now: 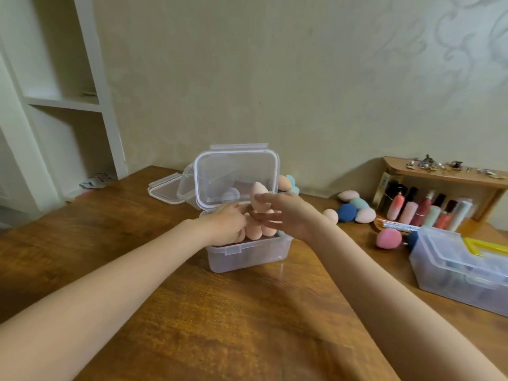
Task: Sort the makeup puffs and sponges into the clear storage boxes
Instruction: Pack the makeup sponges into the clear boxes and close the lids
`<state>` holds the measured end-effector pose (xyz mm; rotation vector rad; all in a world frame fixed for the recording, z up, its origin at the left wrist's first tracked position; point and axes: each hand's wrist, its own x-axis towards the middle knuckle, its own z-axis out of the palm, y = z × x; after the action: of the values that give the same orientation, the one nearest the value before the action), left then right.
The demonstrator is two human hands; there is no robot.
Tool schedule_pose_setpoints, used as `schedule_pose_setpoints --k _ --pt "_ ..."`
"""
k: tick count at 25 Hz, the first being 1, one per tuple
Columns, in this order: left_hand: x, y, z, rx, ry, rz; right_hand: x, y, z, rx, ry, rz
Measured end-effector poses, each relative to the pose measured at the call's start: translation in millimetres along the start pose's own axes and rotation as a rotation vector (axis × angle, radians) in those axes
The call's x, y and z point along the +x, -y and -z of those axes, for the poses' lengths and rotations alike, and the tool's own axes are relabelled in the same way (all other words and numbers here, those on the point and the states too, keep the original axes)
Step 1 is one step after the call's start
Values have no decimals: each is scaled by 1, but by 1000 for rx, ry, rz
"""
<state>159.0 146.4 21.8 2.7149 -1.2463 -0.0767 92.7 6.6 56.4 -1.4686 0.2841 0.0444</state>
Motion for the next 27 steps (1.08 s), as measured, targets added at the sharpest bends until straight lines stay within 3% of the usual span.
schedule_pose_setpoints --k 2,5,8,14,18,21,27 --pt "-6 -1 4 1 -30 -4 4 -1 -4 -94 -67 -53" --pt "-22 10 19 -187 -141 -27 6 -1 -9 -202 -56 -101" --pt "-35 26 27 -228 -275 99 7 -1 -15 -354 -1 -119" --pt "-34 33 27 -128 -47 188 1 -3 -38 -1023 125 -16" --pt "-21 20 26 69 -106 232 4 -6 -39 -1105 160 39" --pt "-18 20 23 45 -153 205 13 -9 -44 -1192 171 46" --pt "-25 26 46 -120 77 129 33 -27 -62 -1367 132 107"
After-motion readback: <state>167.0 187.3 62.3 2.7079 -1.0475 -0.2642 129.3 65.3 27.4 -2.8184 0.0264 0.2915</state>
